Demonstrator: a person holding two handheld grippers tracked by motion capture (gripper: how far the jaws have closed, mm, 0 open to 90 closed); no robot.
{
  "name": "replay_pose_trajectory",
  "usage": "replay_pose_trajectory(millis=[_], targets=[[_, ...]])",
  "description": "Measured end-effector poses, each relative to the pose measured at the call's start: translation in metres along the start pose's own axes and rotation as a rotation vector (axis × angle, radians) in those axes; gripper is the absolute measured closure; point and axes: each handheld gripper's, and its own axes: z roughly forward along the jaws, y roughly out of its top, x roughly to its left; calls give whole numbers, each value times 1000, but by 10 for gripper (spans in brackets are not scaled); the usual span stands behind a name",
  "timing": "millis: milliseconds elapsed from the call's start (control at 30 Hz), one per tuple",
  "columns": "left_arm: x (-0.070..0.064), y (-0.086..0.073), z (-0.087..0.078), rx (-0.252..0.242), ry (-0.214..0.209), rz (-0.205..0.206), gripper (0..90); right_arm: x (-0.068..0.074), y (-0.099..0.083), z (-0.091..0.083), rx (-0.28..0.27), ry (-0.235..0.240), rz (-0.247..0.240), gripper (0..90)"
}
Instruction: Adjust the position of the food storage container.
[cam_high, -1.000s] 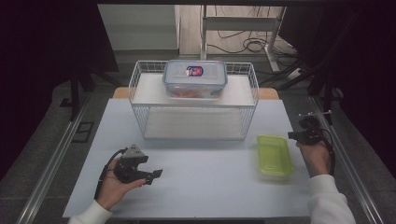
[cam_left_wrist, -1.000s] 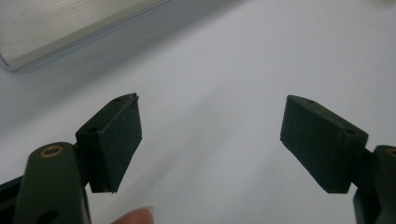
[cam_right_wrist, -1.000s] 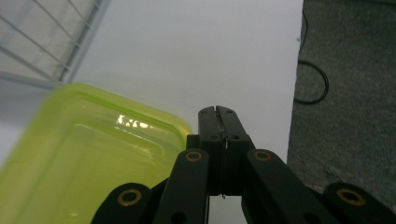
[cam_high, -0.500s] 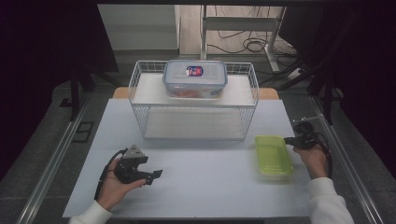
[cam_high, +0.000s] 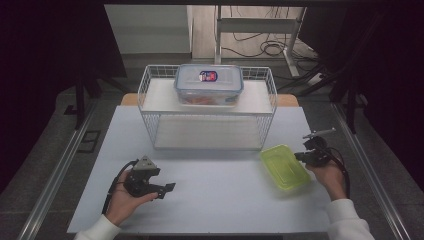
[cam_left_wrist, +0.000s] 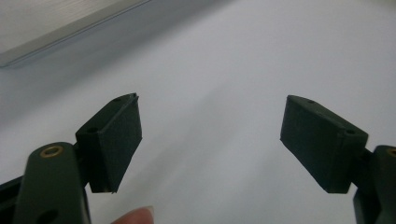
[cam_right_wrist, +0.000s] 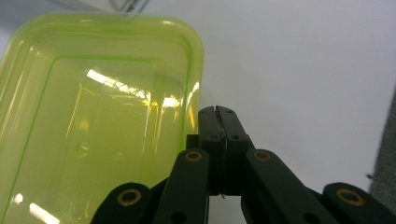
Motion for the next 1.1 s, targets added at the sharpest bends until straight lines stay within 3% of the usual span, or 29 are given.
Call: replay_pose_trajectory(millis=[300, 567, 800, 967, 1100], targets=[[-1, 0, 0, 1, -5, 5, 201, 29, 0, 2, -4, 44, -82, 894], [-2, 0, 2, 4, -7, 7, 202, 44, 1, 4, 0, 66, -114, 894], [-3, 0, 3, 9, -10, 10, 202, 68, 3, 7, 1, 110, -172, 895], [-3, 0, 3, 13, -10, 16, 202, 77, 5, 5, -11, 132, -195, 894], [-3, 0, 2, 6, -10, 13, 203, 74, 1, -6, -45, 110, -173, 894]])
